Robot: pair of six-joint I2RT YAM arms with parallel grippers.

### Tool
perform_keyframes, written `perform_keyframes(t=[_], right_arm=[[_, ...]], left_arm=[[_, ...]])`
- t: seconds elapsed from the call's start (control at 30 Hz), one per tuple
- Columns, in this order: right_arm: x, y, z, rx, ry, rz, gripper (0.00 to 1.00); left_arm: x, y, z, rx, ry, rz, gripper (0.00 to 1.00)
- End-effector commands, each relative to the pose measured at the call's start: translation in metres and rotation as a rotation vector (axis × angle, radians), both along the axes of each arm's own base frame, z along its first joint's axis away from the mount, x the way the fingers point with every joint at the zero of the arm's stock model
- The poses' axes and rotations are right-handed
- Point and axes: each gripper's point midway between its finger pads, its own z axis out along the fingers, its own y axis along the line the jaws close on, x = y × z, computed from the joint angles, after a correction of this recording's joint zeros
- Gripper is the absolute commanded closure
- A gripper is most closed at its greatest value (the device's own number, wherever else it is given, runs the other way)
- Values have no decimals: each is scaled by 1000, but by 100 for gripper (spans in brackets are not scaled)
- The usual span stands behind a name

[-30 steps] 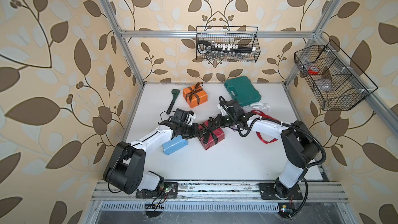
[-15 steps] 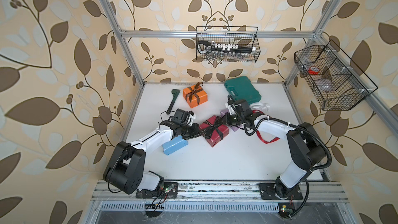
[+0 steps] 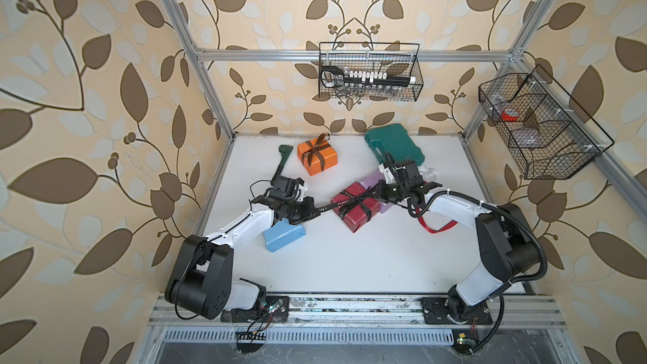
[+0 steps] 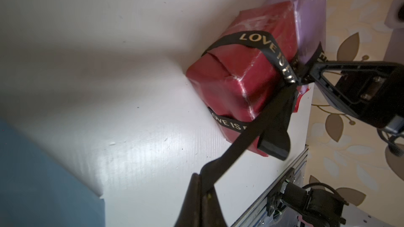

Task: Untie the ribbon bows on the gift boxes
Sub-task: Untie the ribbon from the gift box.

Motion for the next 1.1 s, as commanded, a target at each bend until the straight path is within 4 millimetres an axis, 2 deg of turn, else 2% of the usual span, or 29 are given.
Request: perform_keyframes(t=[0.0, 0.23, 0.33, 0.57, 0.8, 1.07], right_arm=[[2, -8, 5, -18, -28, -9, 100], [0, -9, 2, -26, -22, -4, 100], [2, -16, 3, -42, -28, -21, 100], [12, -71, 24, -96, -88, -130, 100], [13, -120, 24, -131, -88, -220, 100], [6, -165, 32, -167, -102, -293, 100]], left_arm=[[-4, 9, 0, 8, 17, 45, 100], [1, 11, 1, 16, 14, 59, 100], [2, 18, 3, 39, 10, 73, 100], [9, 63, 11, 10, -3, 223, 100], [18, 73, 15, -21, -1, 268, 100], [30, 99, 34, 7, -51, 332, 100]])
